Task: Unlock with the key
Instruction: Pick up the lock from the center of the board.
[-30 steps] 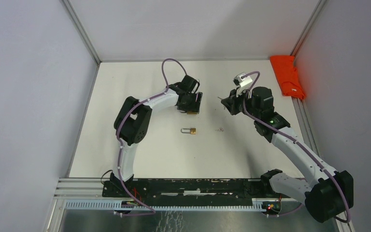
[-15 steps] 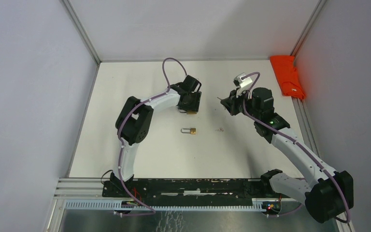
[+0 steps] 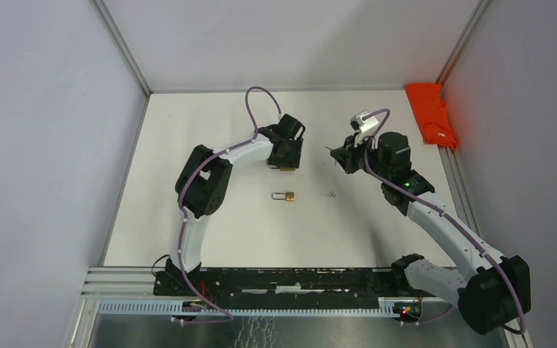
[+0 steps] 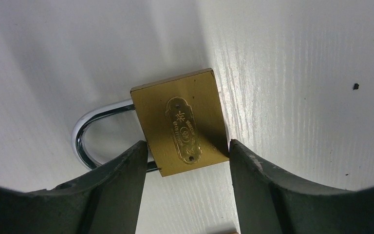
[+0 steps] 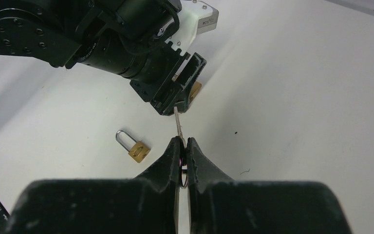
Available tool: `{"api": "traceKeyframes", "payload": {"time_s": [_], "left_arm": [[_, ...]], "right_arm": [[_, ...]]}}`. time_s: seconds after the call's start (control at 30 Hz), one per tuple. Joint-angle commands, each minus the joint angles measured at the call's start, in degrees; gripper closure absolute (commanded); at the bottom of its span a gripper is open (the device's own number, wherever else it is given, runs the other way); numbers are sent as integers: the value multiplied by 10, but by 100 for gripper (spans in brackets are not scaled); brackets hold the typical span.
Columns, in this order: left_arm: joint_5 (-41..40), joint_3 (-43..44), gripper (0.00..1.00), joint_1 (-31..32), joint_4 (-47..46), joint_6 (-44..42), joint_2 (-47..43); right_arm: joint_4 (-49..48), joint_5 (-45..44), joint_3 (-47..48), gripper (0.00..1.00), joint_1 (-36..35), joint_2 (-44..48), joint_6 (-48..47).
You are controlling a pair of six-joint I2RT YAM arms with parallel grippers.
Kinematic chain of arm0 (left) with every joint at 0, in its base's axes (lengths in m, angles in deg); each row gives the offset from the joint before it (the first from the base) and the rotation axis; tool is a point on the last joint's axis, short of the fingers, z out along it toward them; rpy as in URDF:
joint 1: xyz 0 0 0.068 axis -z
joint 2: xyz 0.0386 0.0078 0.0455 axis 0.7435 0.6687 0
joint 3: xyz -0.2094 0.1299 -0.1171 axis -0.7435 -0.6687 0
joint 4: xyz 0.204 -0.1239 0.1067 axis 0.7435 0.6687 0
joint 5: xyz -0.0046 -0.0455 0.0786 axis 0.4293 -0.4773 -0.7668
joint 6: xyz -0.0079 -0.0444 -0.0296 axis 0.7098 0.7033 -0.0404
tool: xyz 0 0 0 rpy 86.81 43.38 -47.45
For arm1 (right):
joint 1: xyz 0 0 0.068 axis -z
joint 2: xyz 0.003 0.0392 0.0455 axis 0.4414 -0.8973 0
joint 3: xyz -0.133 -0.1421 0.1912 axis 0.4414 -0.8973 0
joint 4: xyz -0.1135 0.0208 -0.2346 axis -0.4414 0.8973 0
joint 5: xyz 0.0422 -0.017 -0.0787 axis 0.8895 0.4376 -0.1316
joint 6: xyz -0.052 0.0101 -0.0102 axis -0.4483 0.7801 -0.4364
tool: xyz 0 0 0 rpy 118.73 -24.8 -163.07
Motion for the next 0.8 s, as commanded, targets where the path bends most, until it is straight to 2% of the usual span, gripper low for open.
{"api": "traceKeyframes", "payload": {"time_s": [0.0, 0.07, 0.1, 0.23, 0.4, 0.47, 0.77], "left_arm": [[-35, -12, 32, -3, 35, 16, 16], [-37, -14, 34, -2, 35, 14, 16], [-36, -14, 39, -2, 36, 13, 17], [-23, -30, 62, -2, 32, 17, 21], [-39, -38, 97, -2, 33, 10, 11], [-49, -39, 98, -2, 32, -1, -2], [14, -82, 98, -6, -34, -107, -88]], "right_arm": [[-25, 5, -2, 100, 2, 9, 3], [-26, 5, -3, 100, 2, 9, 4], [-27, 6, -4, 100, 2, 9, 4], [-28, 6, -3, 100, 2, 8, 5], [-28, 12, -7, 100, 2, -2, 7], [-31, 16, -12, 100, 3, -2, 12], [-18, 33, -21, 100, 3, -9, 28]]}}
